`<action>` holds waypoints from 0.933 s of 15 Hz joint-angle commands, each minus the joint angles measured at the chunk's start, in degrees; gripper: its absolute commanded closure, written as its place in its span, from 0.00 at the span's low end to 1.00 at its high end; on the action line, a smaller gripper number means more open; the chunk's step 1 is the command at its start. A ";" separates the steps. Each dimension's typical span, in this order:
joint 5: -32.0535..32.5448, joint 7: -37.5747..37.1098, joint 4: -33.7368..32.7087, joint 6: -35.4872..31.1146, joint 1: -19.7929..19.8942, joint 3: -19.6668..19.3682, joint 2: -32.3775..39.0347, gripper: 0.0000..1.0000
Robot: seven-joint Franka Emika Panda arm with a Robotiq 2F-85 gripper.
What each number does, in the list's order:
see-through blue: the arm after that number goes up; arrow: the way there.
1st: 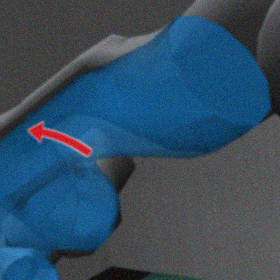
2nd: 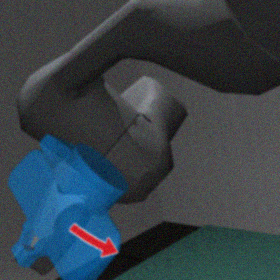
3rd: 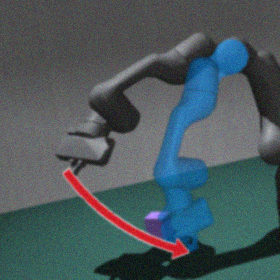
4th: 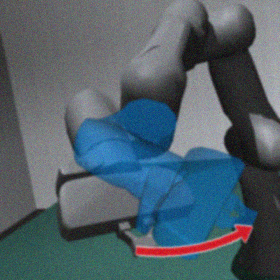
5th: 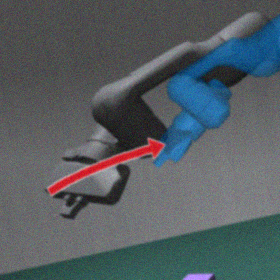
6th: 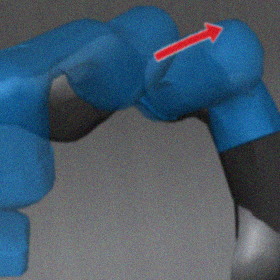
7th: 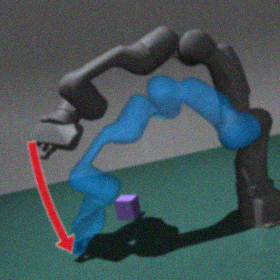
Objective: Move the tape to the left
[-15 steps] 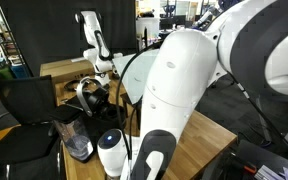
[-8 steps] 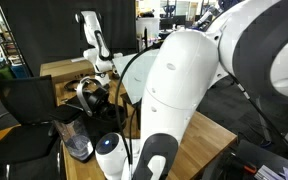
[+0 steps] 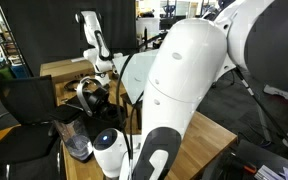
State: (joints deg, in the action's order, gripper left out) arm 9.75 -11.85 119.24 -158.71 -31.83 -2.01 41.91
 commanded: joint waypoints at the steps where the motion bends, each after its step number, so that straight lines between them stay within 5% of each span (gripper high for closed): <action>1: 1.94 -1.88 3.10 1.75 -0.37 -0.89 -4.13 0.00; 7: 2.99 -2.80 6.21 4.03 0.98 -0.29 -9.20 0.00; 14: 1.38 -4.25 11.61 5.57 7.07 0.46 -17.21 0.00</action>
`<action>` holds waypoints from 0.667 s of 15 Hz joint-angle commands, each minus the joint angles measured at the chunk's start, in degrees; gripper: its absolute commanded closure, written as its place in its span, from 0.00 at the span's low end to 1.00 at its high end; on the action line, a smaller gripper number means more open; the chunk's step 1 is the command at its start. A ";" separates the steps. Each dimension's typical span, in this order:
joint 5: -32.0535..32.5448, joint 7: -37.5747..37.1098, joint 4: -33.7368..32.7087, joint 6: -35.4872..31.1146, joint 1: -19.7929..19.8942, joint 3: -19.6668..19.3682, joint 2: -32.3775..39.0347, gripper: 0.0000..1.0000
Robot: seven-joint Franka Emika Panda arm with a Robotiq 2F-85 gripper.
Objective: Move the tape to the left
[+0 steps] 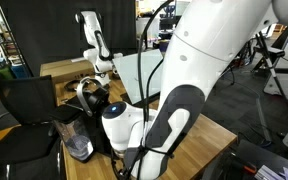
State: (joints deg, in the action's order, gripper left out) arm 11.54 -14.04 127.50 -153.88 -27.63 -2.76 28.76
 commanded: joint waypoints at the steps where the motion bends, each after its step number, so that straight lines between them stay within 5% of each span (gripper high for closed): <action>1: -0.88 -2.81 4.55 0.26 3.96 1.23 -5.20 0.00; 10: -3.76 -11.65 15.86 -3.20 9.20 0.95 -13.60 0.00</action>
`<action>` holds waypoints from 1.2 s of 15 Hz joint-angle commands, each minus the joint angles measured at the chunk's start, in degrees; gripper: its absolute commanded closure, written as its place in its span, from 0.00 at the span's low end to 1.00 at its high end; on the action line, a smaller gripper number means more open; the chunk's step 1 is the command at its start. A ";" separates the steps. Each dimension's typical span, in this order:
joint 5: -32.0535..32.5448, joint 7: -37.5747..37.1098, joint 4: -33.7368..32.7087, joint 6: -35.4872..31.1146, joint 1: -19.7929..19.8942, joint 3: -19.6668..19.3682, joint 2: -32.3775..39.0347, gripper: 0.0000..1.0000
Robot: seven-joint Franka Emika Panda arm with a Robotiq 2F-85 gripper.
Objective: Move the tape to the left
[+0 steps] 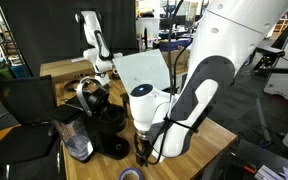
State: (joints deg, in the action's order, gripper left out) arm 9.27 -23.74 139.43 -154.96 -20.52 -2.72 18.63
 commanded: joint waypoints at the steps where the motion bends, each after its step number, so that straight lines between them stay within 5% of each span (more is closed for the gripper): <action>1: -2.03 -2.10 5.10 -2.40 2.91 0.92 -4.47 0.00; 12: -5.93 2.10 10.35 1.24 12.96 1.18 -15.20 0.00; 18: -6.78 3.07 9.54 1.65 14.42 1.83 -15.57 0.00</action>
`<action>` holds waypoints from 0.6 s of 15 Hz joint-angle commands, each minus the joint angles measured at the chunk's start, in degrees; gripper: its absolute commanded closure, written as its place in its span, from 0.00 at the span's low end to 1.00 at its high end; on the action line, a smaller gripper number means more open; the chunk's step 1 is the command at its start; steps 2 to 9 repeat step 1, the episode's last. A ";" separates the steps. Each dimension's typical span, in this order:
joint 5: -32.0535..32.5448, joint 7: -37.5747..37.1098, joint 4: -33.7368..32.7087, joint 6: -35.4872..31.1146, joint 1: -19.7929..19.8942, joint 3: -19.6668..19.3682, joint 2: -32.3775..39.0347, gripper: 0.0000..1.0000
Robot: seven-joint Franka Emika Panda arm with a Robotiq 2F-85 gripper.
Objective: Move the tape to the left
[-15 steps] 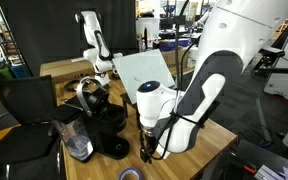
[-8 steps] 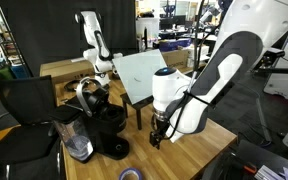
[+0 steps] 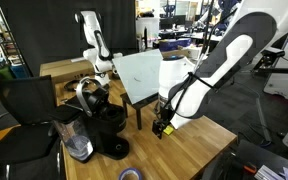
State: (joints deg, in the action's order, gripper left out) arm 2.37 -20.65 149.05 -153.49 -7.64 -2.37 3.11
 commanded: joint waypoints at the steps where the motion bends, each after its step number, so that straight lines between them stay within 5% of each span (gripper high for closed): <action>1: 0.11 -0.02 0.01 0.18 1.52 1.56 -0.05 0.00; 9: 0.11 -0.02 0.01 0.18 1.52 1.56 -0.05 0.00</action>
